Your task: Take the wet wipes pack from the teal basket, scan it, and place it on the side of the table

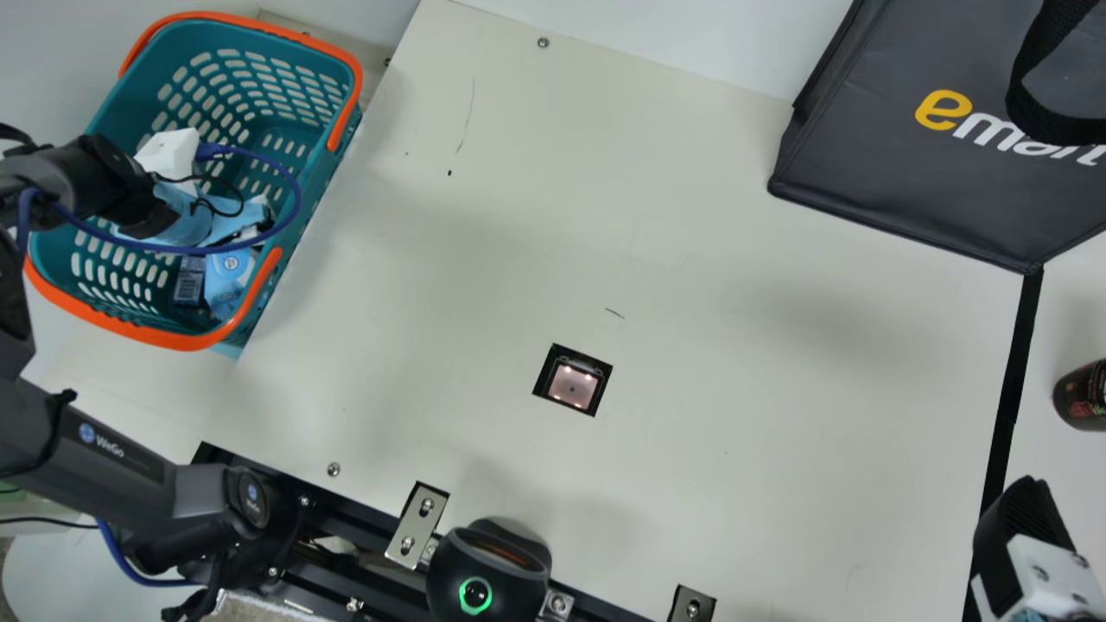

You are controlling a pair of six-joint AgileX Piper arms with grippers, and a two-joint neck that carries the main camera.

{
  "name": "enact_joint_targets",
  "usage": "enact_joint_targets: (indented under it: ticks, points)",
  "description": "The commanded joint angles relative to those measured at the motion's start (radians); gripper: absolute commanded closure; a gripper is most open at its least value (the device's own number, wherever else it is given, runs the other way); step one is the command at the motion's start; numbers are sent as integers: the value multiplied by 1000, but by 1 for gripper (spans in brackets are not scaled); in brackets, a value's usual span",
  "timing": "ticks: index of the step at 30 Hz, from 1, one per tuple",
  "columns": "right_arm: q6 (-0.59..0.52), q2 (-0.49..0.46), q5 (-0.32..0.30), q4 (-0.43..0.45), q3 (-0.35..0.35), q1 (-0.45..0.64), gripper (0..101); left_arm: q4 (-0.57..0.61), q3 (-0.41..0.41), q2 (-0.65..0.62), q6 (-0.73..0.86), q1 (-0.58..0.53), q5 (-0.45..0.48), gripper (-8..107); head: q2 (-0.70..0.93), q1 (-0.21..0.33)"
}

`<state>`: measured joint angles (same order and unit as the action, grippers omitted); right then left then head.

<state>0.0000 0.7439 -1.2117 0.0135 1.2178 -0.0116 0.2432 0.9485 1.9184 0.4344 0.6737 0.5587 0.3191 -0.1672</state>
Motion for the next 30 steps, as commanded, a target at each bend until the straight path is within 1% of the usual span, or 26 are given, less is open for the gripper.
enact_joint_targets:
  ticks: [1, 13, 20, 30]
  points:
    - [0, 0, 0, 0, 0, 0, 6, -3, 1, -6, -3, -2, -1, 107, 2, 29]
    - [0, 0, 0, 0, 0, 0, 6, -28, 15, -110, -2, -25, -7, 107, 2, 29]
    - [0, 0, 0, 0, 0, 0, 6, -58, 38, -200, -10, -47, 17, 107, 2, 29]
    - [0, 0, 0, 0, 0, 0, 6, -112, 73, -343, -71, -90, 60, 107, 2, 29]
